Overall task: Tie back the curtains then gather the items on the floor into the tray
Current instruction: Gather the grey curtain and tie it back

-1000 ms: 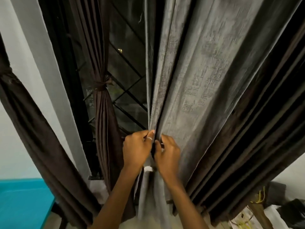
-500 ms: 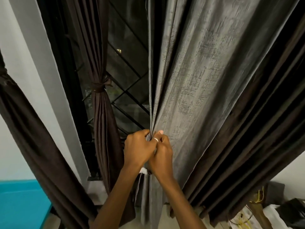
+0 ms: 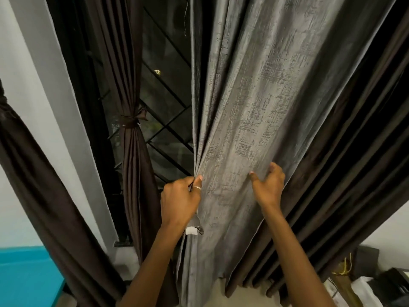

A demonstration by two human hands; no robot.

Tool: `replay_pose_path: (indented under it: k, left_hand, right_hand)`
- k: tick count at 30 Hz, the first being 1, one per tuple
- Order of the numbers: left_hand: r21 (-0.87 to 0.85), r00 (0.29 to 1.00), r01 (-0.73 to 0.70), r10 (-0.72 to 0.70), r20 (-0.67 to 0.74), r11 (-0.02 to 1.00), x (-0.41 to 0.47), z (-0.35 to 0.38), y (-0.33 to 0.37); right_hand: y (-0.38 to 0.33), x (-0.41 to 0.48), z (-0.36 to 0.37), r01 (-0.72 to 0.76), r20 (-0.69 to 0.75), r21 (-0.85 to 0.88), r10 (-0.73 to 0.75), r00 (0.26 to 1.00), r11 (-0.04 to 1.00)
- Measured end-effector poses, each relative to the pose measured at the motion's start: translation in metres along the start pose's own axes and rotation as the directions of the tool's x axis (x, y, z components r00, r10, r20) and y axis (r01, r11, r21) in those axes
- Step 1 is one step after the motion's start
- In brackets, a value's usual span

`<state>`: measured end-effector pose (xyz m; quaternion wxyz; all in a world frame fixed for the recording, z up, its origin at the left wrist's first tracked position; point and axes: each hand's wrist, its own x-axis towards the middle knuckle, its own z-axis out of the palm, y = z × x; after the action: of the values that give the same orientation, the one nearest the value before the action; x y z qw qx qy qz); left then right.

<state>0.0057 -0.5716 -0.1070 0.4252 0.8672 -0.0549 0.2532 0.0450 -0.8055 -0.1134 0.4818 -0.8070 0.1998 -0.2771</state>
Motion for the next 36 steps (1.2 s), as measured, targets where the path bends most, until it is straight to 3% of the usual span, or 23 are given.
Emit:
replay_pose_path:
  k: [7,18,24,28,32,36]
  left_hand:
    - [-0.014,1.000,-0.001,0.001,0.011,1.000,0.002,-0.002,-0.002]
    - [0.052,0.998,-0.006,0.009,-0.056,0.999,0.008,0.000,-0.015]
    - [0.041,0.998,-0.034,0.036,-0.042,0.999,0.003,0.009,-0.002]
    - [0.016,0.997,-0.072,0.072,-0.024,0.997,0.000,0.023,0.007]
    - [-0.003,0.997,-0.069,0.069,0.023,0.998,-0.001,0.037,0.014]
    - [-0.151,0.996,-0.044,0.055,0.072,0.988,-0.002,0.035,0.016]
  right_hand:
    - [0.004,0.033,-0.007,-0.044,0.237,0.048,0.031,0.971,0.998]
    - [0.008,0.001,-0.027,0.047,0.053,0.090,-0.052,0.997,0.995]
    - [-0.001,-0.048,-0.015,0.208,-0.048,0.090,-0.204,0.978,0.974]
    - [-0.009,-0.077,0.007,0.394,-0.029,0.001,-0.394,0.919,0.919]
    - [-0.021,-0.099,0.027,0.446,0.054,0.039,-0.447,0.893,0.894]
    - [-0.025,-0.107,0.035,0.465,0.053,0.098,-0.471,0.881,0.880]
